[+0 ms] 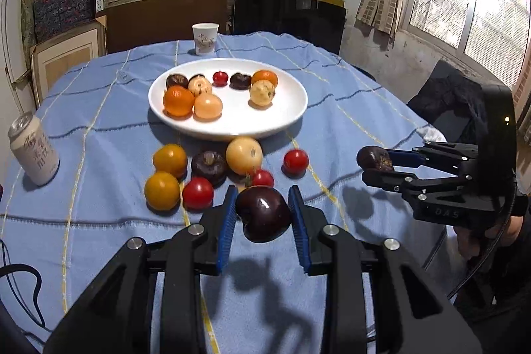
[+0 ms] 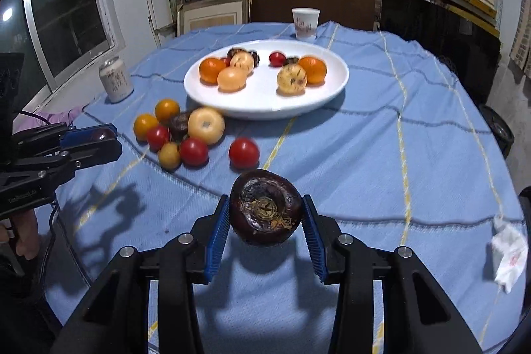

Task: Organize fruits
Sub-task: 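Carry both dark fruits onto the plate and open both tools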

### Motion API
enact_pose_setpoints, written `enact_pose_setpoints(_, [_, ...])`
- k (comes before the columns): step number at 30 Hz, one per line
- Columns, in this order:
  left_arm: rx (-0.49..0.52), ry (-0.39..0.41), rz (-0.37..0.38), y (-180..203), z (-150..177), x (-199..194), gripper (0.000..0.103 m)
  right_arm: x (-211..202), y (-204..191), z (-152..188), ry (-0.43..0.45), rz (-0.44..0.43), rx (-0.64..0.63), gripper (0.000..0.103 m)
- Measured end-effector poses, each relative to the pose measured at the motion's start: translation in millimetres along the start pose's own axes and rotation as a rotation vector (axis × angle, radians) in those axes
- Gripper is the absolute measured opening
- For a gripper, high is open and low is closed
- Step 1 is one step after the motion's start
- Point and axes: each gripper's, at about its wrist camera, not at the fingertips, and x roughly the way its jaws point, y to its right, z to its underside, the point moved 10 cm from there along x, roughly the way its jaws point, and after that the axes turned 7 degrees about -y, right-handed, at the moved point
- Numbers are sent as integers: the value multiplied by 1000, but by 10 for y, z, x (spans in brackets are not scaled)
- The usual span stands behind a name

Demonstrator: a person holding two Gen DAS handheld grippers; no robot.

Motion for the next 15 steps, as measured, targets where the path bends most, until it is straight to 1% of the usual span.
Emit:
enact_pose_setpoints(2, [7,14,-4,2,-174,0,30,-57,51,-170,25,7,-7,43])
enact_pose_setpoints(4, [17,29,-8,10,-414,27,30,-102,118,-403,53,16,-15,43])
enact_pose_setpoints(8, [25,54,-34,-28,-910,205,30,-67,265,-829,89,41,-21,43])
enact_pose_setpoints(11, [2,41,-50,-141,-1217,490,30,94,359,-1078,96,54,-24,43])
enact_pose_setpoints(15, [-63,-19,-50,-331,-1487,1019,30,451,455,-1294,77,68,-22,43])
